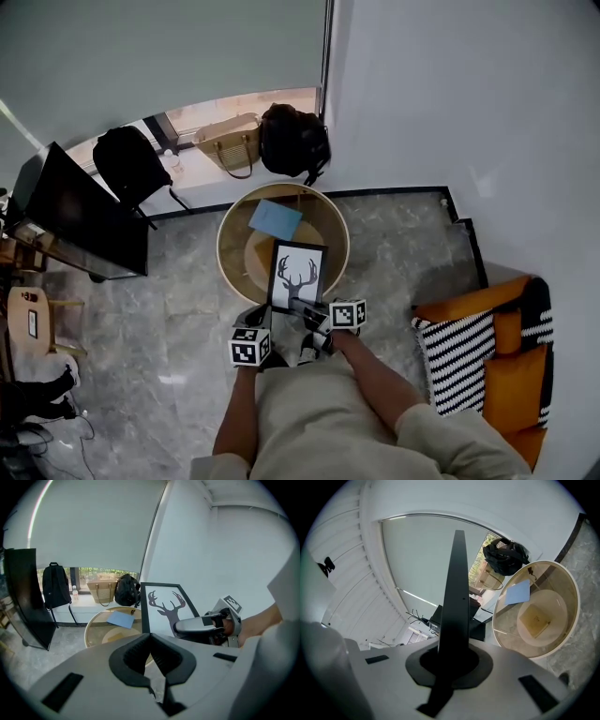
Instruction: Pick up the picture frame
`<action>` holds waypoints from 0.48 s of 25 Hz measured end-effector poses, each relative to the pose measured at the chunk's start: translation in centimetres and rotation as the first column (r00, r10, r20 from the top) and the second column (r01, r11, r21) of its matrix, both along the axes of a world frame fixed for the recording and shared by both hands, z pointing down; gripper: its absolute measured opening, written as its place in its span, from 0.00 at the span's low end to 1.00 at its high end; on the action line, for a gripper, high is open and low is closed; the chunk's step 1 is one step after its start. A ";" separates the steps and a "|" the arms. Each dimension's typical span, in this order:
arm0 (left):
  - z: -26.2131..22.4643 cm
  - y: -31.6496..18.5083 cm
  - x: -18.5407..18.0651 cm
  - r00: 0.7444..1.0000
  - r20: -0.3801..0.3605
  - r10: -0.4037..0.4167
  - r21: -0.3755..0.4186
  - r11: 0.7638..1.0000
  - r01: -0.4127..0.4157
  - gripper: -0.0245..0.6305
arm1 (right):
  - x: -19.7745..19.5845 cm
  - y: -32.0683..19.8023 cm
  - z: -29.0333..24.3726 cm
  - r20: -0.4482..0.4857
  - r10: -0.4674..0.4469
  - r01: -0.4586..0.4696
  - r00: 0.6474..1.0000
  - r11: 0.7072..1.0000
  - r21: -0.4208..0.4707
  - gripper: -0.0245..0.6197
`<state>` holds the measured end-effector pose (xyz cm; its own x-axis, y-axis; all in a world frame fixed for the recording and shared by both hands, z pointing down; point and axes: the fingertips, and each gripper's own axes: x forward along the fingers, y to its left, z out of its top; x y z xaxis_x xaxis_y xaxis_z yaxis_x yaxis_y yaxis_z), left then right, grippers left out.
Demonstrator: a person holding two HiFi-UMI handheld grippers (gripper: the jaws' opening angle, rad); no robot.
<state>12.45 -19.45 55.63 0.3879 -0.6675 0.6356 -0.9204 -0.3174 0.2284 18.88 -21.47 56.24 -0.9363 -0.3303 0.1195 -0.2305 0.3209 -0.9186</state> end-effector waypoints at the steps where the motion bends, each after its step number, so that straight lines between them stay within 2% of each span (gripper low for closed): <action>1: 0.1 0.1 -0.1 1.000 0.001 -0.005 -0.002 1.000 0.005 0.07 | -0.1 0.1 0.0 0.008 -0.002 0.002 1.000 1.000 -0.003 0.10; 5: 0.2 1.0 -0.2 1.000 -0.003 -0.016 -0.006 1.000 0.016 0.07 | -0.5 0.5 0.4 0.025 -0.007 0.008 1.000 1.000 -0.013 0.10; 9: 0.6 1.7 0.3 1.000 0.007 0.011 -0.014 1.000 -0.011 0.07 | -0.7 0.3 0.4 0.035 -0.004 0.005 0.999 0.999 -0.037 0.10; 12: 0.7 1.6 -0.5 1.000 0.003 -0.012 -0.023 1.000 0.012 0.07 | -1.0 0.9 0.6 0.028 -0.022 0.023 0.999 0.998 -0.051 0.10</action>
<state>11.90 -17.85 56.35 0.3783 -0.6571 0.6520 -0.9246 -0.3013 0.2329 17.89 -20.57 56.86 -0.9466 -0.3031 0.1100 -0.1983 0.2782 -0.9398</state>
